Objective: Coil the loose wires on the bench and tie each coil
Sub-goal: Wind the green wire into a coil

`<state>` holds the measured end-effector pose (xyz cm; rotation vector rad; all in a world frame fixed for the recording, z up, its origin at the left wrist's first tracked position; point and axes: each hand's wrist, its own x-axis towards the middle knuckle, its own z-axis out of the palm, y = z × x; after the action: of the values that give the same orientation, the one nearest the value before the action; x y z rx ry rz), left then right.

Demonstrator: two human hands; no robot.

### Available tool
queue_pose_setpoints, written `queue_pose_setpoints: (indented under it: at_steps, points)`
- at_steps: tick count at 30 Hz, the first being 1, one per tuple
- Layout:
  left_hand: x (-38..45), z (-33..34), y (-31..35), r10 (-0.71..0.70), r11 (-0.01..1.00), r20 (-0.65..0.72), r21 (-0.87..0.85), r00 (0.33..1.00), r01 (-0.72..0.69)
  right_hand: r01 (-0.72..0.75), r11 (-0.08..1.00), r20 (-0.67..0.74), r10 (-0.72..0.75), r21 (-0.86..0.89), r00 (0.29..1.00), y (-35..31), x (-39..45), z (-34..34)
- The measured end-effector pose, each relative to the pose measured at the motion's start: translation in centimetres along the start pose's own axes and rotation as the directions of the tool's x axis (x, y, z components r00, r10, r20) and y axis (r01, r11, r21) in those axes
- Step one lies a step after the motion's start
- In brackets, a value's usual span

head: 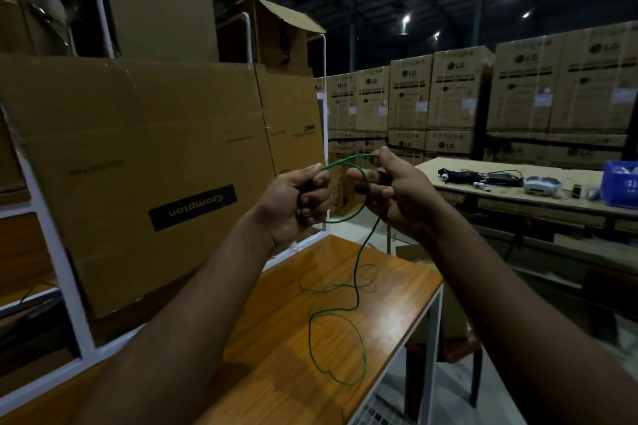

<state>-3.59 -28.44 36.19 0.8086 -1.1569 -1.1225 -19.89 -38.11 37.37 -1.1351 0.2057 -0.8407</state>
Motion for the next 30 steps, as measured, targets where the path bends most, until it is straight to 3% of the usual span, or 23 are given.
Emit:
queue_pose_setpoints:
  at_steps: [2, 4, 8, 12, 15, 19, 22, 25, 28, 30]
  points:
    - [-0.1, 0.1, 0.2, 0.017, 1.0, 0.034, -0.025, 0.999, -0.017, 0.0, 0.996, 0.06, -0.006, 0.093, 0.998, 0.2, -0.4, -0.1]
    - [-0.2, 0.2, 0.2, 0.035, 0.996, 0.073, -0.085, 0.997, -0.029, 0.0, 0.998, 0.086, -0.006, 0.065, 0.996, 0.5, -0.6, -0.2]
    - [-0.5, 0.0, 0.8, 0.116, 0.959, 0.074, -0.267, 0.99, -0.093, 0.074, 0.941, 0.115, -0.038, -0.33, 0.993, 1.0, -0.7, -2.0]
    - [-0.3, -0.9, 2.5, 0.16, 0.929, -0.022, -0.334, 0.987, -0.158, -0.061, 0.913, 0.336, 0.209, -0.403, 0.918, 3.3, -1.1, -7.7]
    - [0.1, -1.2, 3.3, 0.132, 0.93, -0.098, -0.332, 0.986, -0.157, -0.167, 0.817, 0.203, 0.326, -0.553, 0.923, 6.4, -1.7, -10.8]
    - [1.0, -0.8, 2.4, 0.056, 0.973, -0.217, -0.209, 0.975, -0.102, -0.158, 0.751, -0.024, 0.185, -0.641, 0.982, 9.3, -2.7, -8.7]
    - [1.7, -0.7, 1.5, 0.039, 0.976, -0.245, -0.2, 0.969, -0.09, -0.062, 0.487, -0.096, -0.046, -0.871, 0.994, 9.1, -4.0, -4.2]
    - [1.8, -0.5, 1.0, 0.055, 0.979, -0.243, -0.176, 0.969, -0.1, 0.09, 0.078, 0.083, -0.091, -0.993, 0.992, 6.8, -6.2, -0.5]
    - [1.4, -0.2, 0.6, 0.041, 0.991, -0.209, -0.117, 0.977, -0.067, 0.297, -0.087, 0.298, 0.001, -0.951, 0.955, 4.1, -8.0, 2.1]
    - [1.0, -0.1, 0.5, 0.031, 0.998, -0.167, -0.046, 0.985, -0.04, 0.402, -0.158, 0.411, -0.032, -0.902, 0.911, 2.9, -8.1, 2.9]
